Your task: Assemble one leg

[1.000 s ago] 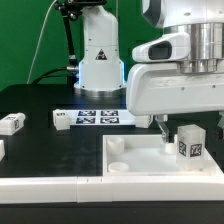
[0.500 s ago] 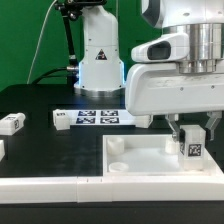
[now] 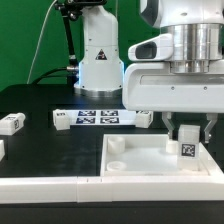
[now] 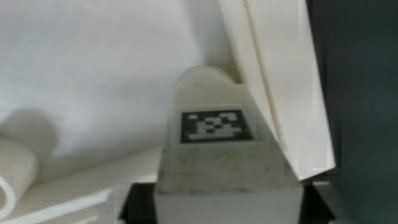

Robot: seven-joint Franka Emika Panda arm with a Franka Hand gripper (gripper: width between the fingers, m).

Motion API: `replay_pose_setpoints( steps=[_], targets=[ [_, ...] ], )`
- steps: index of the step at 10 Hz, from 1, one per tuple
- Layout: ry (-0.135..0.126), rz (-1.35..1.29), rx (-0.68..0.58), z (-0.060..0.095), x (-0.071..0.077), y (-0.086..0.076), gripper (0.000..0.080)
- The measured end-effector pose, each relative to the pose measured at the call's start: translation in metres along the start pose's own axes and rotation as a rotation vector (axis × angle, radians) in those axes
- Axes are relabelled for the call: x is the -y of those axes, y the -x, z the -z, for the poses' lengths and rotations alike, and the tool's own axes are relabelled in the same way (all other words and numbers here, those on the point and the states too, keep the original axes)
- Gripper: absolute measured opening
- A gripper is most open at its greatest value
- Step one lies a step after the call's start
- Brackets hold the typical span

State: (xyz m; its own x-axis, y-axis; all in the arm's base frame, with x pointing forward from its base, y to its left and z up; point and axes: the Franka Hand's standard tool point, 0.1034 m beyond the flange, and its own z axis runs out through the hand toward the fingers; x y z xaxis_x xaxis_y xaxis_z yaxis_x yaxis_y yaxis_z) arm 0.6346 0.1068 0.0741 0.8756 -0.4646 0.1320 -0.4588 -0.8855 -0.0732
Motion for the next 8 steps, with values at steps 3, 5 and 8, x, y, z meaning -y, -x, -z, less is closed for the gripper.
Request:
replay_pose_setpoints(
  steps=[3, 5, 8],
  targets=[
    [0.028, -0.189, -0.012, 0.000, -0.014, -0.006, 0.0298],
    [0.050, -0.315, -0.021, 0.000, -0.023, -0.009, 0.0304],
    [0.053, -0.298, -0.023, 0.000, -0.025, -0.009, 0.0389]
  ],
)
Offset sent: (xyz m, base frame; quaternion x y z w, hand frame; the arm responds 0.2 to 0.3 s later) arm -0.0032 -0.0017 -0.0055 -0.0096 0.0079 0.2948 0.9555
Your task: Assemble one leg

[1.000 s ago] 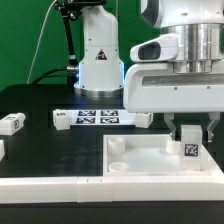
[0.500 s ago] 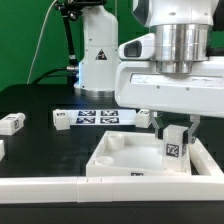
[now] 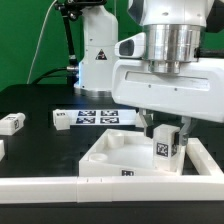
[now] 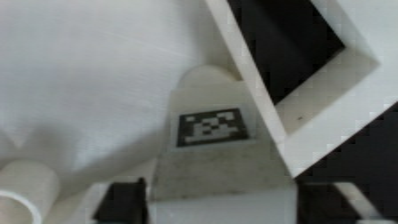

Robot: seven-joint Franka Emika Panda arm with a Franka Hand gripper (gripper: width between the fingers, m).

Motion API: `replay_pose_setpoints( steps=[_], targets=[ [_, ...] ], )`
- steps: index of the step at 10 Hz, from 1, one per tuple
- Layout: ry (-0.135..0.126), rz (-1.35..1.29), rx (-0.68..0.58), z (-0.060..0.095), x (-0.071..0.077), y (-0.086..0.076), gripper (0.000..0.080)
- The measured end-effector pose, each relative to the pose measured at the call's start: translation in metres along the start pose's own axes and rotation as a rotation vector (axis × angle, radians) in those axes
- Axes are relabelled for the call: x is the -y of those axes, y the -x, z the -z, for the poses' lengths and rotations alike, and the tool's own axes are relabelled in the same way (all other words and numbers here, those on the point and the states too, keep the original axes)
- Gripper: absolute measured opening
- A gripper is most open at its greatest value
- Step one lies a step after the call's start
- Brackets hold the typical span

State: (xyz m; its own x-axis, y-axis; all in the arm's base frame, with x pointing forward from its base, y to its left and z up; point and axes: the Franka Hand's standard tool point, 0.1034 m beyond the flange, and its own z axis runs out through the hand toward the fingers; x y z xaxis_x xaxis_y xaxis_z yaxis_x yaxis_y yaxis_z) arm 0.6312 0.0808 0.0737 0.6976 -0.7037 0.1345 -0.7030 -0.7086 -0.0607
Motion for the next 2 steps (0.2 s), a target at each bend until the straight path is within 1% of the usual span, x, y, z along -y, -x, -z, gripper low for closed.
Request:
replay_pose_setpoints(
  steps=[1, 2],
  targets=[
    [0.000, 0.000, 0.000, -0.0001, 0.0000, 0.0001, 0.0581],
    [0.000, 0.000, 0.000, -0.0001, 0.0000, 0.0001, 0.0581]
  ],
)
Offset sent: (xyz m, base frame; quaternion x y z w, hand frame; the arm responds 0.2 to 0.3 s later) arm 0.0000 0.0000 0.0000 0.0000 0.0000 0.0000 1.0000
